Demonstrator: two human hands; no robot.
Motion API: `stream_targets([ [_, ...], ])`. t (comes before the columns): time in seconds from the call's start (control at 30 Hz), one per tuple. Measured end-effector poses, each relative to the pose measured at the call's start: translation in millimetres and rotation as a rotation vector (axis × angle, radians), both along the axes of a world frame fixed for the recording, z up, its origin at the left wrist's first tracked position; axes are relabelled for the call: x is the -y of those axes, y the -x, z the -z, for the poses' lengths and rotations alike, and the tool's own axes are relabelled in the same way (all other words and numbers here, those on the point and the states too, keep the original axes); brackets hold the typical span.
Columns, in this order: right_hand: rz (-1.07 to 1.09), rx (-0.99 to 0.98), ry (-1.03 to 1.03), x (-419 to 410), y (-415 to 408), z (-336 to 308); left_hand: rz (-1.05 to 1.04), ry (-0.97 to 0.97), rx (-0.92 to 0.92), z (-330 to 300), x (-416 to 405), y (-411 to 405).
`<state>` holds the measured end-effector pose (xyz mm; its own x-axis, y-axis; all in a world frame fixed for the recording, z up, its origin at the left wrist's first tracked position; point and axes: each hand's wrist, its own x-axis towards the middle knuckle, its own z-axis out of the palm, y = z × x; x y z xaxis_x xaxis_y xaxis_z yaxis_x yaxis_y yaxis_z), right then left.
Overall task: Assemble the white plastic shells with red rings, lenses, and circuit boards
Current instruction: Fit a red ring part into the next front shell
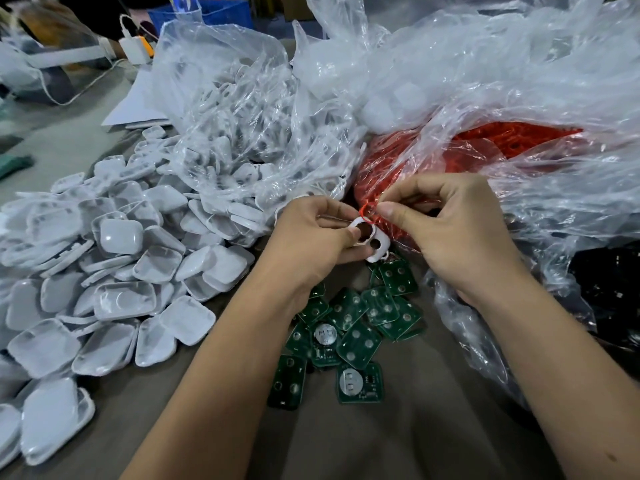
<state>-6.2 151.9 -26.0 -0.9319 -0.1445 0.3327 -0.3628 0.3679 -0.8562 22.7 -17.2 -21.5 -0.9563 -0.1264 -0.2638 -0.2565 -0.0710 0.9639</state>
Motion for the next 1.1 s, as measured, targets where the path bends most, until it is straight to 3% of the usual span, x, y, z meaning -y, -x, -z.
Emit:
stream_targets([
  [0.4,-0.017,-0.191,-0.388,3.3,-4.4,-2.1,0.060,-0.026,0.004,-1.5,6.4,2.2],
  [1.1,-0.026,-0.246,-0.447,4.4,-5.7,-1.7,0.095,0.093,-0.067,-2.7,8.3,1.4],
])
